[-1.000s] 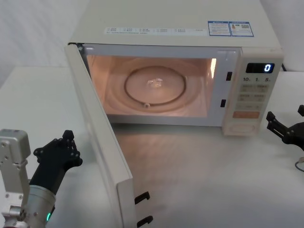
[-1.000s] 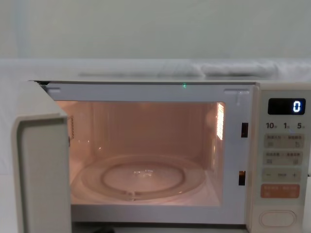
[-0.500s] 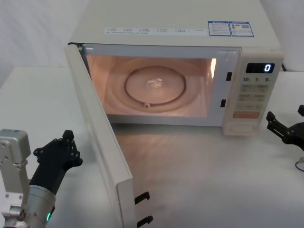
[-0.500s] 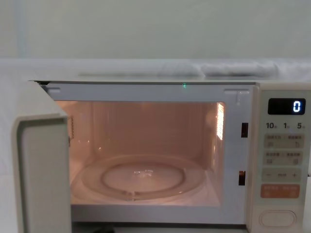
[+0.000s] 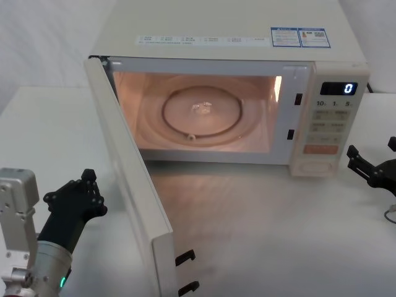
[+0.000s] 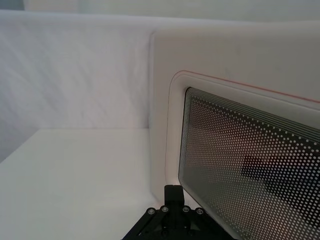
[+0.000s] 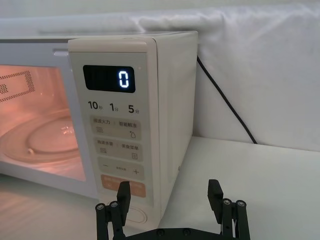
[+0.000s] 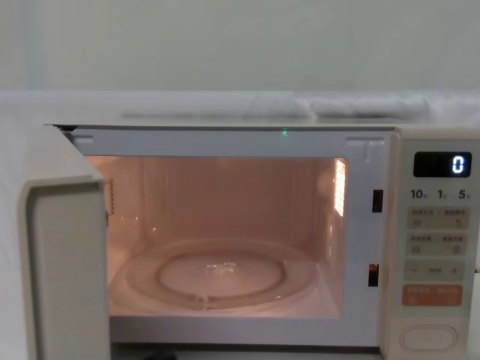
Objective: Press the button to open the microwave door with one hand; close the microwave door with the other hand.
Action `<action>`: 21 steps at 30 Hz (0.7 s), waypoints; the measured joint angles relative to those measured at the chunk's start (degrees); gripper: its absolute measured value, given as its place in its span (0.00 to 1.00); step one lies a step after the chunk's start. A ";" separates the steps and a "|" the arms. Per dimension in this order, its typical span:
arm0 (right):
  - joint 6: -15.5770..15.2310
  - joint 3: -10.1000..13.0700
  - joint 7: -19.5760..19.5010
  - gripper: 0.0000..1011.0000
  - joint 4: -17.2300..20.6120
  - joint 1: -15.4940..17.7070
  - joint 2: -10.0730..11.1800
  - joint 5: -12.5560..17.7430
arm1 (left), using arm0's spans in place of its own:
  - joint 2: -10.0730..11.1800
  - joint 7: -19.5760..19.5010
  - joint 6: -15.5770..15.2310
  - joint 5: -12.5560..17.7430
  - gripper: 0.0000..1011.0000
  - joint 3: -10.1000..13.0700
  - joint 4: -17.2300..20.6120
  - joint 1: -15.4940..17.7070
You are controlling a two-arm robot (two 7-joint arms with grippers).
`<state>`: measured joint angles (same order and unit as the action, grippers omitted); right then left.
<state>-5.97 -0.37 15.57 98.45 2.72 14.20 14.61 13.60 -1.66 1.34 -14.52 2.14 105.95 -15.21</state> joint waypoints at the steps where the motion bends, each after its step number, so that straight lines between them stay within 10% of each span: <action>1: 0.00 0.00 0.00 0.99 0.00 0.00 0.00 0.00 | -0.09 -0.20 0.07 0.00 0.00 -0.12 0.00 0.00; 21: 0.00 0.00 0.00 0.99 0.00 0.00 0.00 0.00 | 3.75 -11.64 1.13 -7.74 0.00 -8.76 6.88 -5.96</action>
<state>-5.97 -0.38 15.57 98.45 2.72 14.20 14.60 17.35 -13.30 2.47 -22.27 -6.63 112.84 -21.17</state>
